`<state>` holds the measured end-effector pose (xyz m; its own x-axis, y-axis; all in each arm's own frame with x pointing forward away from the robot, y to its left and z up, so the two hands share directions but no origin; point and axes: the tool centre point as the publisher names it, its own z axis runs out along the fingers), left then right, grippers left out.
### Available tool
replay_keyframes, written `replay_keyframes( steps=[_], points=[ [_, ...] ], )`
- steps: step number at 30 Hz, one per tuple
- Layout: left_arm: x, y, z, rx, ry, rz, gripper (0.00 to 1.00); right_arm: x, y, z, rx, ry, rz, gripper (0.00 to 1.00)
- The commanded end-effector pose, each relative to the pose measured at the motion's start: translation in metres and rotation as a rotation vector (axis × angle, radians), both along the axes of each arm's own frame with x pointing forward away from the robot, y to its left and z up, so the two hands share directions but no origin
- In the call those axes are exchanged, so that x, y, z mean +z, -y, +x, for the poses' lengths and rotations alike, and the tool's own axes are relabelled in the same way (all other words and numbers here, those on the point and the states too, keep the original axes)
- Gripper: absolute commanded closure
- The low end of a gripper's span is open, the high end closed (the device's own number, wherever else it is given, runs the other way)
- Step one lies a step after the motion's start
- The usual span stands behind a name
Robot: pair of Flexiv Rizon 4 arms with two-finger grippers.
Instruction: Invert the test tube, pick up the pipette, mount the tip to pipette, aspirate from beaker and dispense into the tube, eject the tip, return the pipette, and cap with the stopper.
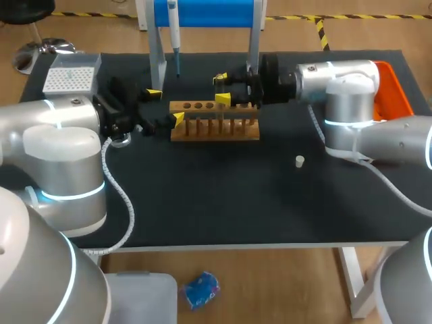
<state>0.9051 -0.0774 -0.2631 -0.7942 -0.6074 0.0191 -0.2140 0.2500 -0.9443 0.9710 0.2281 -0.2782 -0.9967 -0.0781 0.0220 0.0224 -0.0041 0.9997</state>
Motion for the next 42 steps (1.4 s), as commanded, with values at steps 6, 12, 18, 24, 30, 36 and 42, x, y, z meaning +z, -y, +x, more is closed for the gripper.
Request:
replay_keyframes(
  steps=[6, 12, 18, 24, 30, 36, 42],
  points=[
    [-0.001, 0.001, 0.0, 0.003, 0.004, -0.002, 0.0, -0.003, -0.002, 0.0, 0.003, -0.001, 0.001, 1.0],
    [-0.001, 0.001, 0.0, 0.003, 0.004, -0.002, 0.0, -0.005, 0.0, 0.001, -0.006, -0.007, 0.0, 1.0],
    [-0.001, 0.001, 0.0, 0.003, 0.004, -0.002, 0.0, -0.001, 0.001, 0.002, -0.017, -0.008, 0.003, 1.0],
    [-0.001, 0.001, 0.0, 0.003, 0.004, -0.002, 0.0, 0.006, 0.001, 0.002, -0.019, -0.015, 0.013, 1.0],
    [-0.001, 0.001, 0.0, 0.003, 0.004, -0.002, 0.0, 0.012, 0.003, 0.003, -0.023, -0.011, 0.012, 1.0],
    [-0.001, 0.001, 0.0, 0.003, 0.004, -0.002, 0.0, 0.019, 0.005, 0.003, -0.024, -0.005, 0.005, 1.0],
    [-0.001, 0.001, 0.0, 0.003, 0.004, -0.002, 0.0, 0.026, 0.003, 0.002, -0.026, 0.0, -0.002, 1.0]
  ],
)
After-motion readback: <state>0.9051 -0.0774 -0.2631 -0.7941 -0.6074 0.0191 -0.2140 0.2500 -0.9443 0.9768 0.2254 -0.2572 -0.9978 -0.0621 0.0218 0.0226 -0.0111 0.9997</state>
